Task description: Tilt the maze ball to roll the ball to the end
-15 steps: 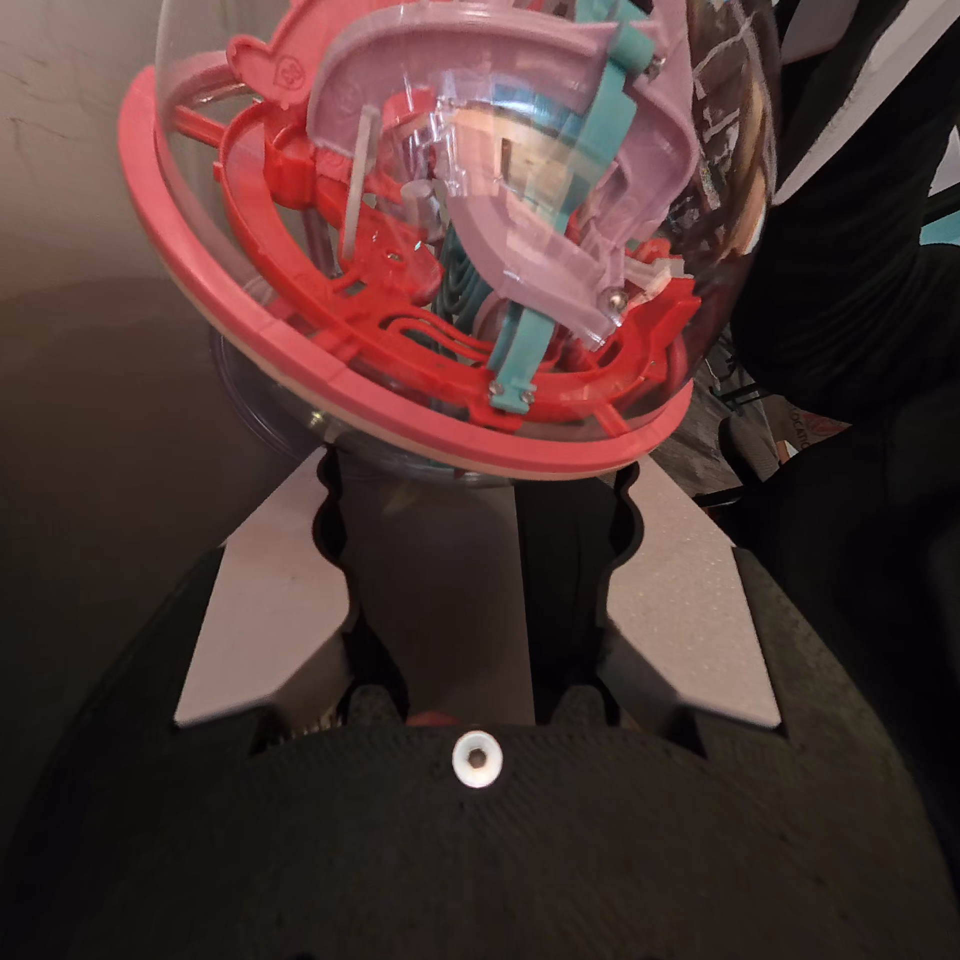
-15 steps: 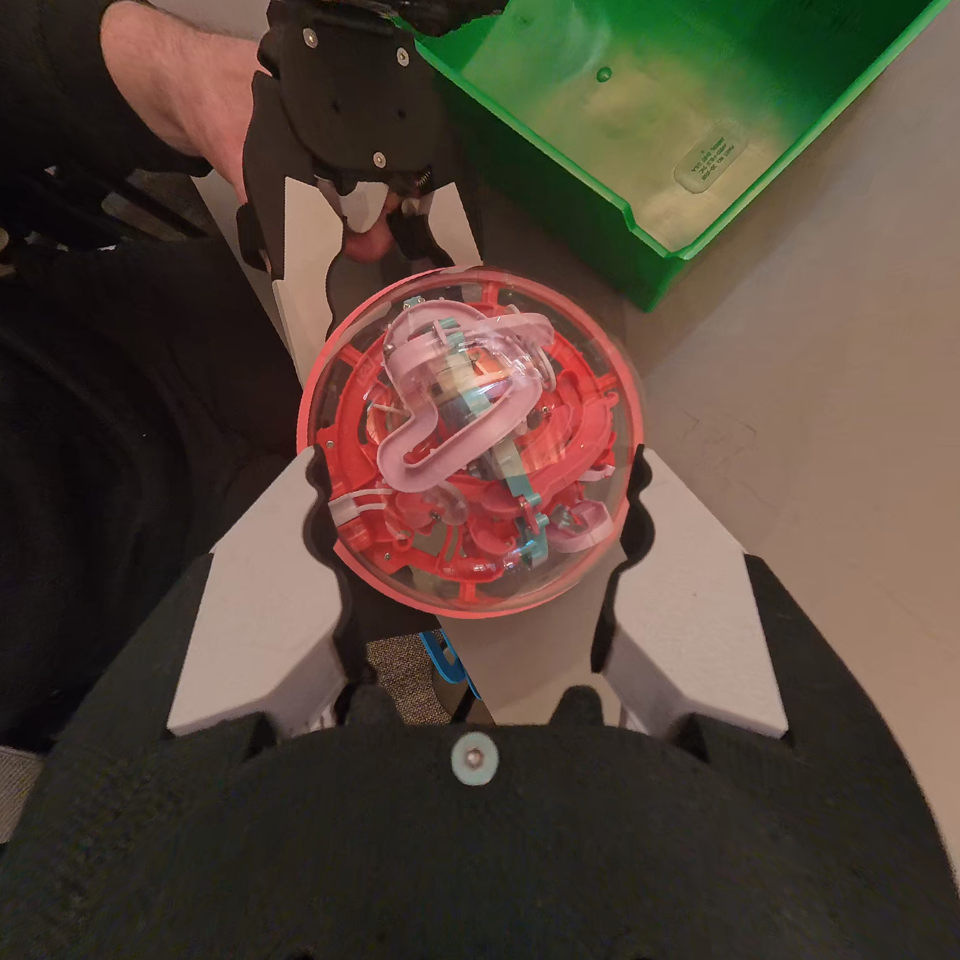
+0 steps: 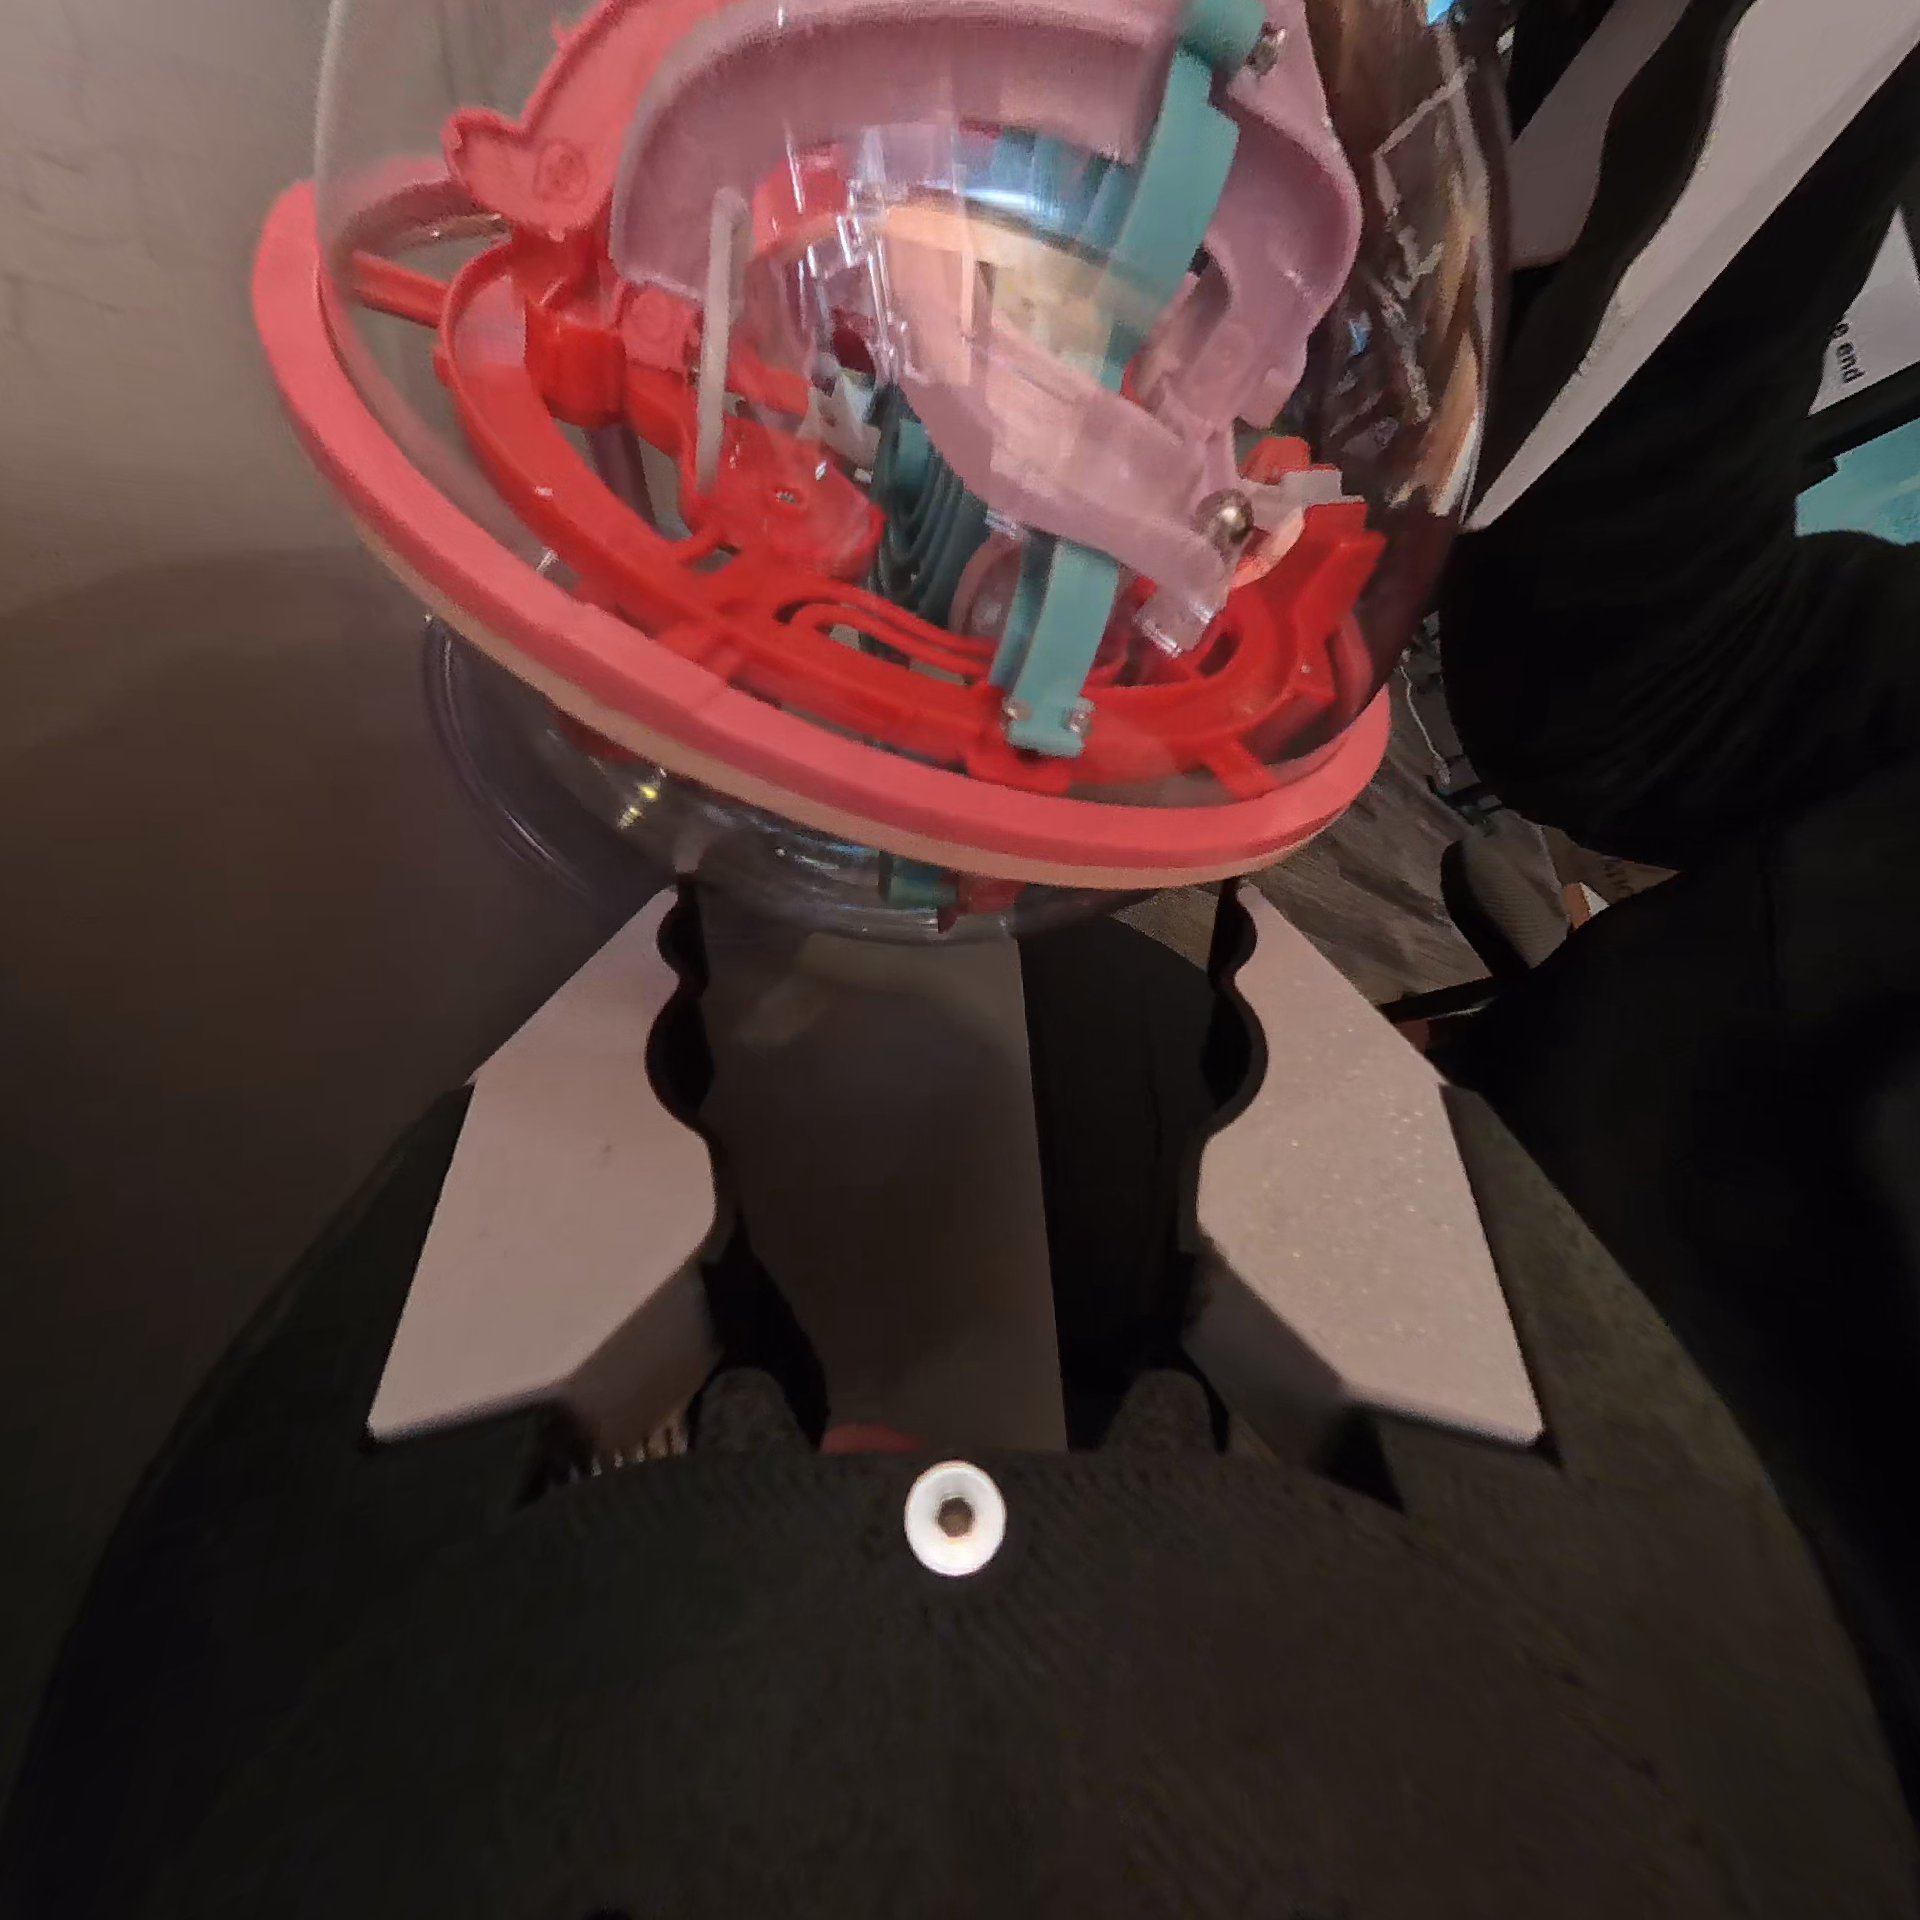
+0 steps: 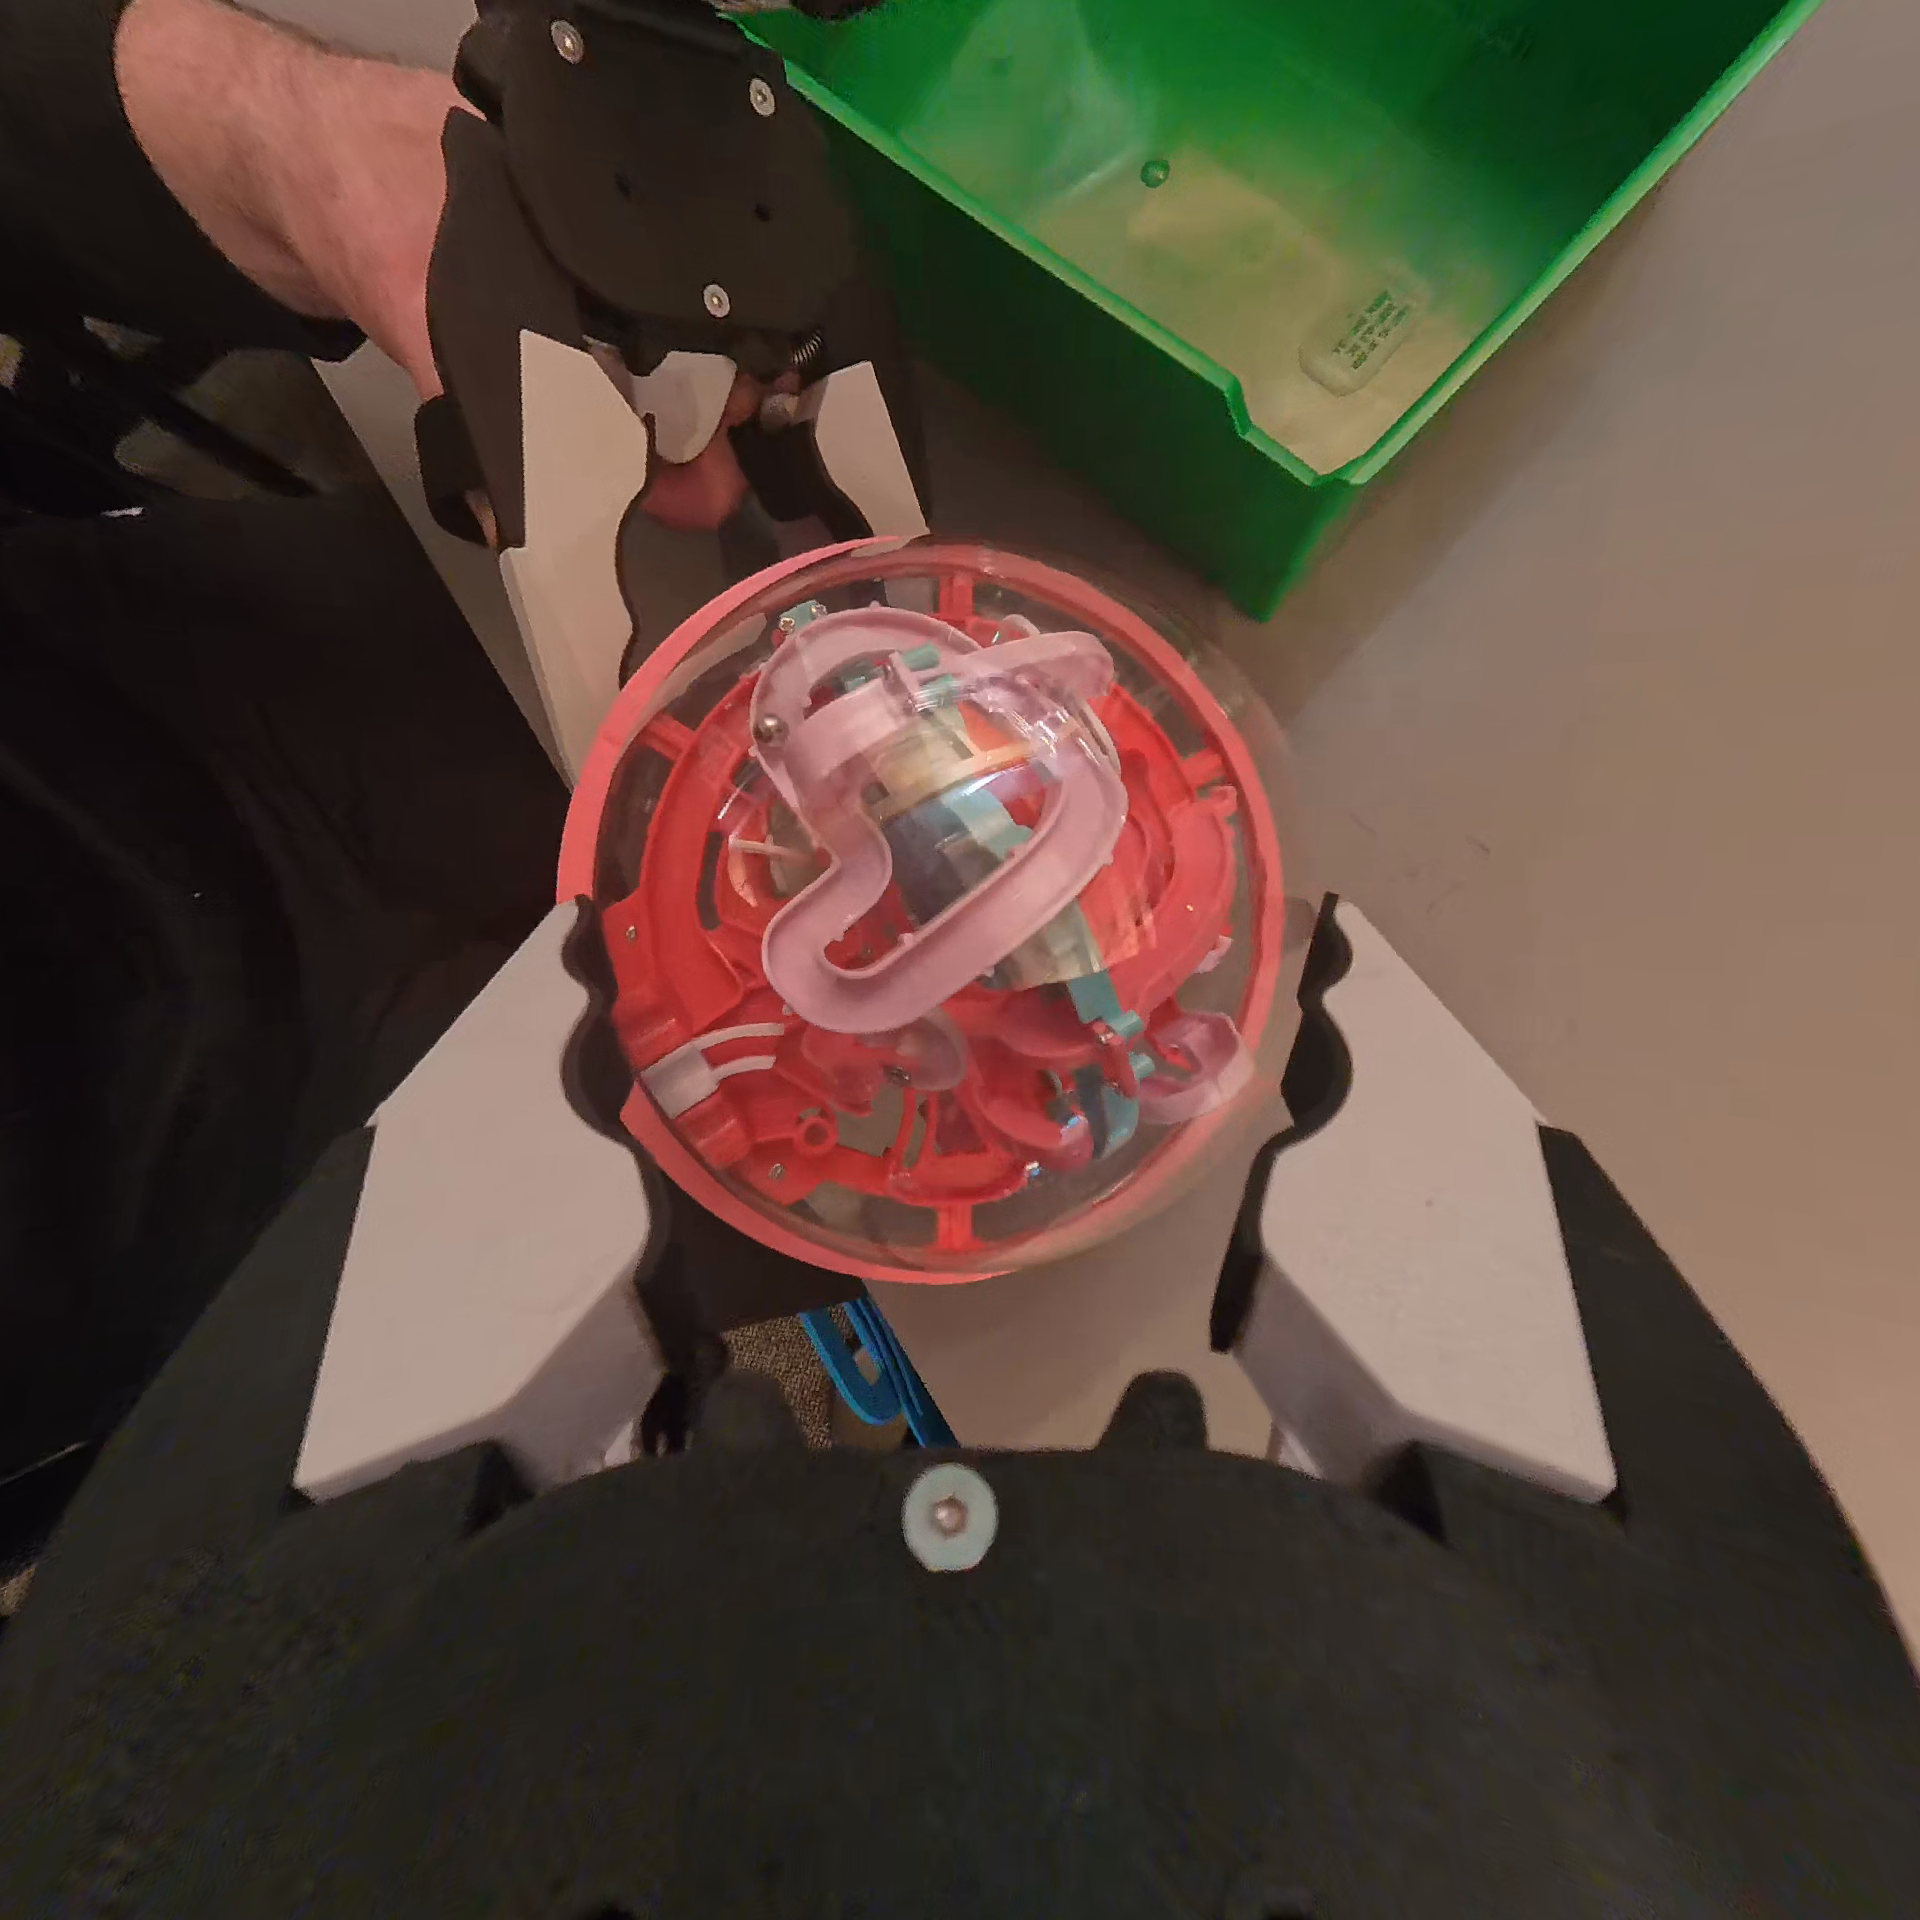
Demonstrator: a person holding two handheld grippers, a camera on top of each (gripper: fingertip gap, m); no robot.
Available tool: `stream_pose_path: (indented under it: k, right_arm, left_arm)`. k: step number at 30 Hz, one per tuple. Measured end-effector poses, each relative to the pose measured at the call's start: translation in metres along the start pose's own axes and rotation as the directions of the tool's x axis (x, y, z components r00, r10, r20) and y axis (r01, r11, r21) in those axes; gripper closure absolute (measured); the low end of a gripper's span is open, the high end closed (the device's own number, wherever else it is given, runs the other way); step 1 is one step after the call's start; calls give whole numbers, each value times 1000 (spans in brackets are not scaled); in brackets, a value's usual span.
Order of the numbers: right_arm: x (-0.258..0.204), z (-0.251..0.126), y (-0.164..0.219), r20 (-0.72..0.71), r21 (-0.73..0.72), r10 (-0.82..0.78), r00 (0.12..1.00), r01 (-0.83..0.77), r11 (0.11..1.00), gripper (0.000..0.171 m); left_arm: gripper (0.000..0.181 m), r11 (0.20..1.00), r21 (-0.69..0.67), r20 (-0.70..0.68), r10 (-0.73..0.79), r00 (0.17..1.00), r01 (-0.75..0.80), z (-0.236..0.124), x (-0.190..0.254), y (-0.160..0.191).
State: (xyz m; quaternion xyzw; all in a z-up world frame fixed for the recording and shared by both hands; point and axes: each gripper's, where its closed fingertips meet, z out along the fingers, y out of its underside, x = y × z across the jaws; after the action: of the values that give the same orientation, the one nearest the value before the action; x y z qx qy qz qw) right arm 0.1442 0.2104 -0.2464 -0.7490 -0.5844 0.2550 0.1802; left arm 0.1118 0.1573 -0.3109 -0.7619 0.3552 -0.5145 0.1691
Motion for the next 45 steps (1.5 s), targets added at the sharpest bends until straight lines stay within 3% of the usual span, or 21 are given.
stream_pose_path:
  k: [10,16,45]
  right_arm:
    - [-5,-1,3,-4,24,-21,1000,21,999,42]
    - [-7,1,2,12,-7,-41,999,41,999,42]
    - [-5,6,-5,47,40,-7,999,5,999,41]
  left_arm:
    - [85,994,40,112,98,989,-103,-15,-4,-12]
    - [78,987,8,140,160,977,-162,-5,-4,-7]
    - [76,997,21,26,74,997,-74,5,-1,-3]
